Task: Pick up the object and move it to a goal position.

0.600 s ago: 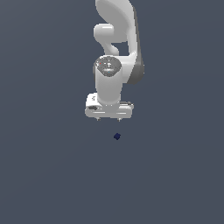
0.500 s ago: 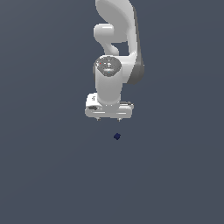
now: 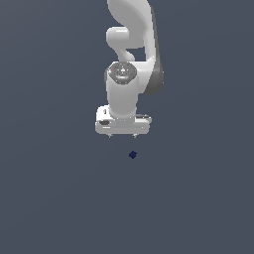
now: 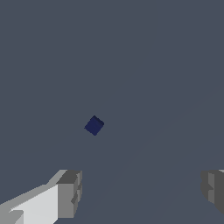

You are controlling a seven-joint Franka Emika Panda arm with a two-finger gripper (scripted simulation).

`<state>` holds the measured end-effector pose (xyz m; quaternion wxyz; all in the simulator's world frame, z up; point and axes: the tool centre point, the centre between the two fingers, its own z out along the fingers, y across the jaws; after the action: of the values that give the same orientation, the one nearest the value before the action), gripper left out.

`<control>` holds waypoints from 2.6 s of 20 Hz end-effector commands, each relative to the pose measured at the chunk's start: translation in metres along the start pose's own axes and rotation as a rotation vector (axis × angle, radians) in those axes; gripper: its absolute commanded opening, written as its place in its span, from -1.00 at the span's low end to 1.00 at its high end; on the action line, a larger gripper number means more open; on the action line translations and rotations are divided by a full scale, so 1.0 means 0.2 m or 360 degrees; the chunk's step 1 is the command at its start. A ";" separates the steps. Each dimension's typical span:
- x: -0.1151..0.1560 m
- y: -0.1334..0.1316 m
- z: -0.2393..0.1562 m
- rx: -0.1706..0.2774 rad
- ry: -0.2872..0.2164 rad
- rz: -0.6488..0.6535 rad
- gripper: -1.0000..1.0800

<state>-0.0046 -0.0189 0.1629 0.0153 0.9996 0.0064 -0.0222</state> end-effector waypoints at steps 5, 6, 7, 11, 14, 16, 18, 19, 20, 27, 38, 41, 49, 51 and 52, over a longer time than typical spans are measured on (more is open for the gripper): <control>0.00 0.00 0.00 0.0001 0.0001 0.0006 0.92; 0.00 0.00 0.01 0.0001 0.0001 0.0015 0.92; 0.00 -0.01 0.01 0.0002 0.0002 0.0027 0.92; 0.01 -0.03 0.04 0.0008 0.0007 0.0093 0.92; 0.02 -0.05 0.08 0.0014 0.0011 0.0164 0.92; 0.03 -0.06 0.10 0.0019 0.0014 0.0222 0.92; 0.04 -0.08 0.14 0.0024 0.0018 0.0289 0.92; 0.04 -0.09 0.15 0.0027 0.0020 0.0326 0.92; 0.05 -0.10 0.17 0.0030 0.0022 0.0365 0.92; 0.07 -0.17 0.31 0.0049 0.0035 0.0654 0.92; 0.09 -0.24 0.45 0.0066 0.0049 0.0973 0.92; 0.09 -0.25 0.47 0.0068 0.0051 0.1015 0.92; 0.09 -0.26 0.49 0.0069 0.0051 0.1034 0.92; 0.09 -0.26 0.51 0.0069 0.0052 0.1035 0.92; 0.09 -0.26 0.53 0.0069 0.0052 0.1035 0.92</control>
<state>0.0094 0.0299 0.0591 -0.0001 0.9496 -0.3134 0.0001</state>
